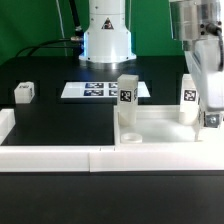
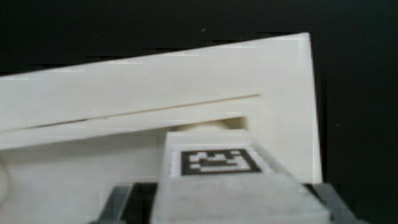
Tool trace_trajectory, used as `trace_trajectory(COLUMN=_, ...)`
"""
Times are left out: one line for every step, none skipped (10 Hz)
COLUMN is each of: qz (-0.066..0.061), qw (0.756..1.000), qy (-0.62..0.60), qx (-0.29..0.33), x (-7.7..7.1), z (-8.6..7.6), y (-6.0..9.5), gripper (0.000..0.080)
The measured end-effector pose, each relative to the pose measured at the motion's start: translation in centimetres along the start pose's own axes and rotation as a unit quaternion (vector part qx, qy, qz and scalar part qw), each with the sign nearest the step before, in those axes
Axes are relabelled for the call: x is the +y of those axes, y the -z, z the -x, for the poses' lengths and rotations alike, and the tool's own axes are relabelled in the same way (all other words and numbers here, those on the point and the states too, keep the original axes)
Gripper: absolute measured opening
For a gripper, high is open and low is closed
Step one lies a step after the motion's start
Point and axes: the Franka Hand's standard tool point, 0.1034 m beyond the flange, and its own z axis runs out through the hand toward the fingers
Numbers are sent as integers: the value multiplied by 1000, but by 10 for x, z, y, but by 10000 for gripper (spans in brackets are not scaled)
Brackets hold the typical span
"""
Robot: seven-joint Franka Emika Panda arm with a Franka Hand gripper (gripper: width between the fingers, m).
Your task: Assemble square table
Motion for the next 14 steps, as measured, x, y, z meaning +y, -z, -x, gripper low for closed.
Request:
trace_trajectory(qz=0, qw=1000, qy=15, qx=0, x=0, z=0, y=0, gripper=356)
trace_trajectory(qz=-1, qw=998, qy=57, qx=2, x=1, z=1, y=-1, gripper=493)
trace_trajectory(qz=1, qw=987, qy=159, qx=3, x=7, z=6, y=-4, gripper=611)
trace_trajectory(qz=1, qw=964, qy=265, qx=2, x=6, z=6, y=-3, gripper=611)
trace_trajectory(qz=2, qw=948, qy=319, qx=1, x=5, z=4, y=-2, gripper=641)
trace_trajectory(qz=3, qw=938, qy=348, qx=2, x=5, z=4, y=-3, gripper=641)
trace_trajectory(qz=3, qw=925, qy=381, qx=2, x=5, z=3, y=-3, gripper=648)
trace_trajectory(qz=3, qw=910, qy=415, qx=2, x=5, z=2, y=-3, gripper=649)
trace_trajectory(qz=6, qw=867, qy=498, qx=6, x=5, z=0, y=-2, gripper=649)
trace_trajectory(qz=10, qw=818, qy=574, qx=15, x=3, z=-1, y=1, gripper=649)
trace_trajectory(qz=15, qw=768, qy=640, qx=23, x=1, z=0, y=3, gripper=649)
trace_trajectory(qz=22, qw=701, qy=712, qx=31, x=1, z=2, y=2, gripper=649)
trace_trajectory(qz=22, qw=708, qy=705, qx=31, x=1, z=1, y=2, gripper=649)
trace_trajectory(qz=22, qw=714, qy=699, qx=32, x=1, z=0, y=2, gripper=649)
